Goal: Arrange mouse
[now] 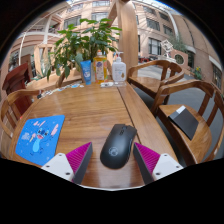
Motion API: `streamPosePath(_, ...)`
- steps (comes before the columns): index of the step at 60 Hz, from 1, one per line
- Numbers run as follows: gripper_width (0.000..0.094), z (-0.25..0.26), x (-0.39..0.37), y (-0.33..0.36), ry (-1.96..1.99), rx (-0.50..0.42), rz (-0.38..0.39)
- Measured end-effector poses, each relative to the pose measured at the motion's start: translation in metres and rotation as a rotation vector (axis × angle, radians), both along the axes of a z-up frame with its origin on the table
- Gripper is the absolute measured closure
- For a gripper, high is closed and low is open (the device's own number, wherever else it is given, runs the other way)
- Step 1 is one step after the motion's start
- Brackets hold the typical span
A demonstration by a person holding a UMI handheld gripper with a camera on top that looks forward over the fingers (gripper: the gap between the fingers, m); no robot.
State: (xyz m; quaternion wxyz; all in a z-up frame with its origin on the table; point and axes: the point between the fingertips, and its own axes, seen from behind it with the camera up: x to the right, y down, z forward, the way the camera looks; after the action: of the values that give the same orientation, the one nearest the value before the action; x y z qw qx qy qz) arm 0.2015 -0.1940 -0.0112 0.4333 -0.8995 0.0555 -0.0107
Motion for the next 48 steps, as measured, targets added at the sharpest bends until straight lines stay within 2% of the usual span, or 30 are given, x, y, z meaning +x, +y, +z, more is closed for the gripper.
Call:
streamPosePath(6, 0.0093, -0.002, 0.004, 0.017, -0.028, 0.003, -0.019)
streamPosePath(11, 0.0151, -0.005, 0.01, 0.033, -0.044, 0.005, -0.024)
streamPosePath(16, 0.0268, -0.001, 0.005, 0.037, -0.049, 0.003, -0.041)
streamPosePath(21, 0.0439, -0.002, 0.005, 0.045, -0.052, 0.006, -0.038)
streamPosePath(33, 0.0565, 0.0, 0.007, 0.047, -0.094, 0.027, -0.037)
streamPosePath(43, 0.058, 0.008, 0.01, 0.047, -0.15, 0.037, -0.054)
streamPosePath(48, 0.058, 0.033, 0.01, 0.048, -0.145, 0.076, -0.085)
